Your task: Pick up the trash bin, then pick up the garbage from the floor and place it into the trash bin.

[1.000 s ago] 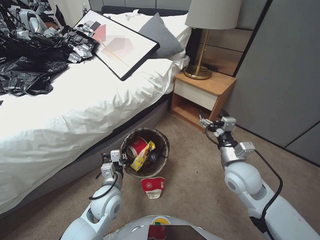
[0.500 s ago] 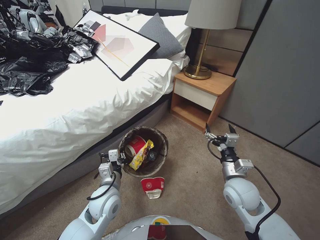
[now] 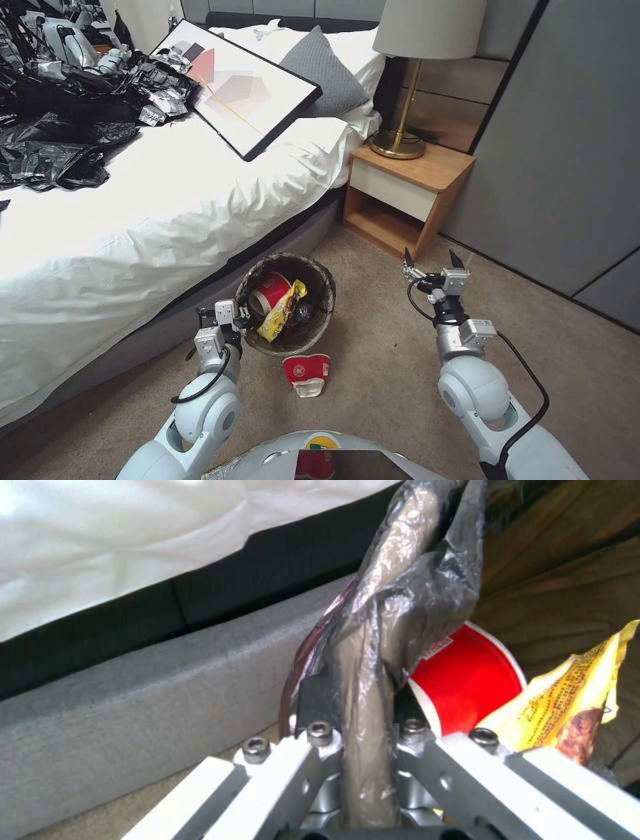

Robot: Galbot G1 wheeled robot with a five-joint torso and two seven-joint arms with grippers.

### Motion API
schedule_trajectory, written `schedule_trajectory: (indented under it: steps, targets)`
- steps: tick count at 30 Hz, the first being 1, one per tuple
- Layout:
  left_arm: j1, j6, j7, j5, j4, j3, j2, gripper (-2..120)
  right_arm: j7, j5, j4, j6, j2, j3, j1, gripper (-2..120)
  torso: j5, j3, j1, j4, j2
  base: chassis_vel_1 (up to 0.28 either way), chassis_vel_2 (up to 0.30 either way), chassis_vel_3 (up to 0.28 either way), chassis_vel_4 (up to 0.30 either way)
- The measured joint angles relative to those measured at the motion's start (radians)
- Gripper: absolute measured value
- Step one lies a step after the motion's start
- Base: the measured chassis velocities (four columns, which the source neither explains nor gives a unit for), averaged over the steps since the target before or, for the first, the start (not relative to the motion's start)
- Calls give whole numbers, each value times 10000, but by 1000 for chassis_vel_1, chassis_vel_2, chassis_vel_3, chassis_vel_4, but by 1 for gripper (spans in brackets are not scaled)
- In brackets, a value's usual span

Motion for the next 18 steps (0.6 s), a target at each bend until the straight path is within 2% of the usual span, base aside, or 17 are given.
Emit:
schedule_trajectory:
  steps: [18]
  targets:
    - [-7,-2,-10,5,48,-18,-56,0,79,29,-228,-71,14,-177,281,100,0,0,0,0,0,7,9,6,8]
